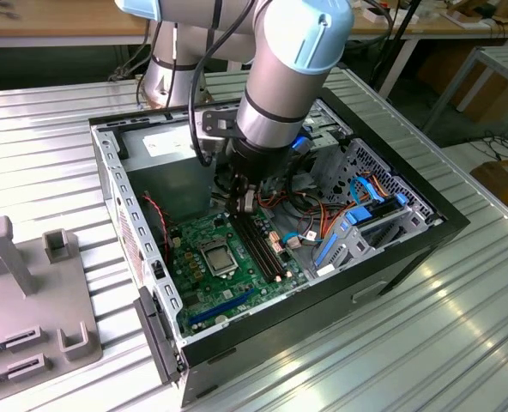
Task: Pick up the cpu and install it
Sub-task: 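Install the first cpu locking lever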
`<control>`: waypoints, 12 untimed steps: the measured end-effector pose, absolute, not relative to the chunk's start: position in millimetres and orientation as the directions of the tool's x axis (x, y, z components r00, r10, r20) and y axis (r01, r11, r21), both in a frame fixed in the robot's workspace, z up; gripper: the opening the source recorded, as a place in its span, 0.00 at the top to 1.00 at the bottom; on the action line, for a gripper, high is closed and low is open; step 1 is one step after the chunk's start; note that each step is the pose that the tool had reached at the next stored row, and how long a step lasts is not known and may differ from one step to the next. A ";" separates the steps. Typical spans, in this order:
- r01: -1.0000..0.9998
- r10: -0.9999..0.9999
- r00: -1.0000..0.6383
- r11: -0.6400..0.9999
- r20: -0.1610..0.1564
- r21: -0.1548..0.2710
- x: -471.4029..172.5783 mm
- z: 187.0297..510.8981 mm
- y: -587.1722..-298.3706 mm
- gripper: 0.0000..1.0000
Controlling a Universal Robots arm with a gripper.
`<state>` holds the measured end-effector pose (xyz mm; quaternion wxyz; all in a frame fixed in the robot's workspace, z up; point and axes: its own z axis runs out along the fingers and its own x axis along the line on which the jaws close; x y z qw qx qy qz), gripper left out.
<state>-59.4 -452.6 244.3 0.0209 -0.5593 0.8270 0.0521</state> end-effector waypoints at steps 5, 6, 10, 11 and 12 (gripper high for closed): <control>-0.931 -0.927 -0.364 0.360 -0.093 0.063 -63.1 244.2 -454.0 0.89; -0.932 -0.927 -0.362 0.358 -0.093 0.063 -63.4 244.2 -454.1 0.89; -0.939 -0.935 -0.342 0.337 -0.093 0.063 -64.1 244.3 -454.2 0.89; -0.941 -0.937 -0.337 0.332 -0.093 0.063 -64.2 244.3 -454.2 0.89; -0.942 -0.937 -0.335 0.331 -0.093 0.063 -64.2 244.3 -454.2 0.89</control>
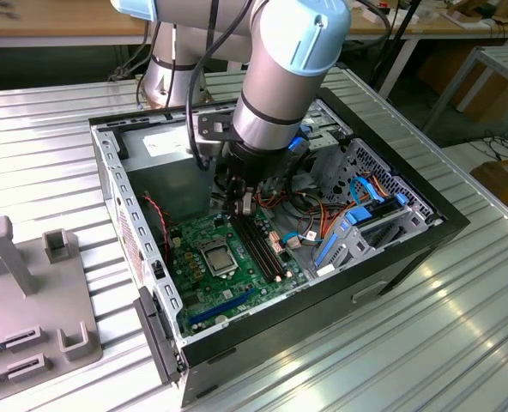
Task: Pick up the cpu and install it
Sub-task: 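Install the first cpu locking lever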
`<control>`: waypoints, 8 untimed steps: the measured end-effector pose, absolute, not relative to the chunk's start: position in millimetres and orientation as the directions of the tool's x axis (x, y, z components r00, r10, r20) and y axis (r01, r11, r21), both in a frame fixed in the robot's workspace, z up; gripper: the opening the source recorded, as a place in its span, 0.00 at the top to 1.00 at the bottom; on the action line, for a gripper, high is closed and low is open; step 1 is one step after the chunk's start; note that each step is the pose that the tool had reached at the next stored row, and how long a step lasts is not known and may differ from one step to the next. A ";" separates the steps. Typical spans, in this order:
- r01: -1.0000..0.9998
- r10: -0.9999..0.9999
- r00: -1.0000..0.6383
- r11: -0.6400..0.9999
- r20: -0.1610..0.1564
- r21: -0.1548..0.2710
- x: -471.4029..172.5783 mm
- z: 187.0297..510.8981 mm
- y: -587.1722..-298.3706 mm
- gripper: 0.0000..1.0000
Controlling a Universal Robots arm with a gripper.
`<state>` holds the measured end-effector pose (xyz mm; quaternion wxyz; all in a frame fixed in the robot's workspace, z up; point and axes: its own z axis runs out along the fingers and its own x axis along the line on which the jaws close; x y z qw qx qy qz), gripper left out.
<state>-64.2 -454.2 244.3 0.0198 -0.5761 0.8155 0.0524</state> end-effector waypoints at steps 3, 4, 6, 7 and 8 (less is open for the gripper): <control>-0.942 -0.938 -0.335 0.331 -0.093 0.063 -64.2 244.3 -454.2 0.89; -0.942 -0.938 -0.335 0.330 -0.093 0.063 -64.2 244.5 -454.1 0.89; -0.943 -0.939 -0.331 0.326 -0.093 0.063 -64.1 245.3 -453.8 0.89; -0.944 -0.940 -0.328 0.323 -0.093 0.063 -64.2 246.0 -453.7 0.89; -0.945 -0.941 -0.324 0.320 -0.093 0.063 -64.2 246.3 -453.5 0.89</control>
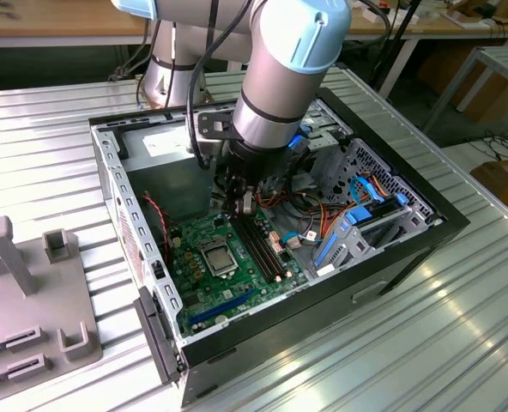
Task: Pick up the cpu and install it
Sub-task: 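Install the first cpu locking lever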
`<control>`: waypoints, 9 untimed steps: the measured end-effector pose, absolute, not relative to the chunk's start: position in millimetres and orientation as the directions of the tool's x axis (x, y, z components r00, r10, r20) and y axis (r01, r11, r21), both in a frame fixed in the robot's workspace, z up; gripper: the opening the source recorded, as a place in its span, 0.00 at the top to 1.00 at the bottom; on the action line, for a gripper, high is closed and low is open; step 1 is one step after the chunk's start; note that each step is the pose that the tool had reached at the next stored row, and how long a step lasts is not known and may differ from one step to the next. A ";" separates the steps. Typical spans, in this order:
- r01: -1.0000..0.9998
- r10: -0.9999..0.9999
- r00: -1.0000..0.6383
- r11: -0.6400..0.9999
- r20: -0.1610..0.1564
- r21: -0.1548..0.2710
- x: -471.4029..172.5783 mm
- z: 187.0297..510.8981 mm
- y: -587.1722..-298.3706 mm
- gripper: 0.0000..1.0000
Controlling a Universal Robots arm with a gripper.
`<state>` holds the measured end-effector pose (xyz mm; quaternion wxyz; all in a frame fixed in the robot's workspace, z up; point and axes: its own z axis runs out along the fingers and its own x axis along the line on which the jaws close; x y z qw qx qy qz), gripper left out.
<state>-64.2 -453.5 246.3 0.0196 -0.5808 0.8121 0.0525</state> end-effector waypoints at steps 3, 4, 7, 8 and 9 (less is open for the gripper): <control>-0.951 -0.947 -0.307 0.303 -0.093 0.062 -64.3 246.6 -453.1 0.89; -0.951 -0.947 -0.307 0.303 -0.093 0.062 -64.2 246.6 -453.1 0.89; -0.951 -0.947 -0.306 0.301 -0.093 0.062 -64.2 246.5 -453.1 0.89; -0.952 -0.948 -0.306 0.301 -0.093 0.062 -64.2 246.5 -453.1 0.89; -0.952 -0.948 -0.306 0.301 -0.093 0.062 -64.2 246.5 -453.1 0.89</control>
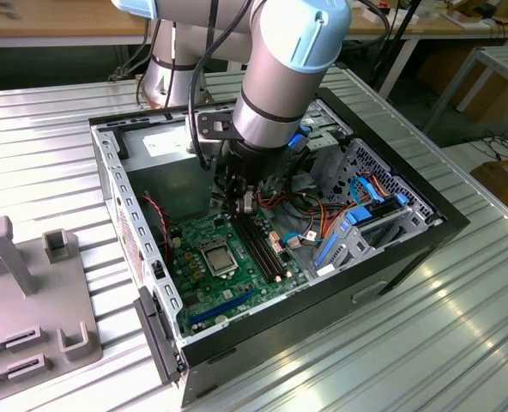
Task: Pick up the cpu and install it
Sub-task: 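Install the first cpu locking lever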
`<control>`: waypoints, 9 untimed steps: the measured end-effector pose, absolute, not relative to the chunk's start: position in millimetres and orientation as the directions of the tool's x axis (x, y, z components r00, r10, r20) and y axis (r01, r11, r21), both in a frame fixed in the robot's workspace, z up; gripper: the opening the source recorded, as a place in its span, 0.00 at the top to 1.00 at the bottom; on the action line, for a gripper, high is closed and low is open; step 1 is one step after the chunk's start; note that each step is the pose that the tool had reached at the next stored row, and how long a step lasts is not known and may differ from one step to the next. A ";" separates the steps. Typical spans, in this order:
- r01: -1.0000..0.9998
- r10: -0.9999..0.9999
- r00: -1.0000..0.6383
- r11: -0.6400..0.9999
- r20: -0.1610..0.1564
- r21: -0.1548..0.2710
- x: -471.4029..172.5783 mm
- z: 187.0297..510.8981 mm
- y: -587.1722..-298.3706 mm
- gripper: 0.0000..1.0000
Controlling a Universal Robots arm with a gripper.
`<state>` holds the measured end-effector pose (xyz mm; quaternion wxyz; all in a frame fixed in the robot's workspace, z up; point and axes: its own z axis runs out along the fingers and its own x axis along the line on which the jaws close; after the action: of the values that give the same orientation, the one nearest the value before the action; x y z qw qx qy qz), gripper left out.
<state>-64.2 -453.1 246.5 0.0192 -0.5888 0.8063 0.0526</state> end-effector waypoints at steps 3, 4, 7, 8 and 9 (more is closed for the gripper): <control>-0.952 -0.948 -0.305 0.300 -0.093 0.062 -64.3 246.3 -453.4 0.89; -0.952 -0.948 -0.304 0.299 -0.093 0.062 -64.4 246.3 -453.3 0.89; -0.963 -0.960 -0.267 0.262 -0.090 0.061 -64.7 246.3 -453.4 0.89; -0.968 -0.964 -0.250 0.245 -0.090 0.061 -64.7 246.2 -453.4 0.89; -0.973 -0.970 -0.226 0.222 -0.088 0.061 -64.7 246.3 -453.4 0.89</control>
<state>-64.7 -453.4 246.3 0.0154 -0.6218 0.7814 0.0512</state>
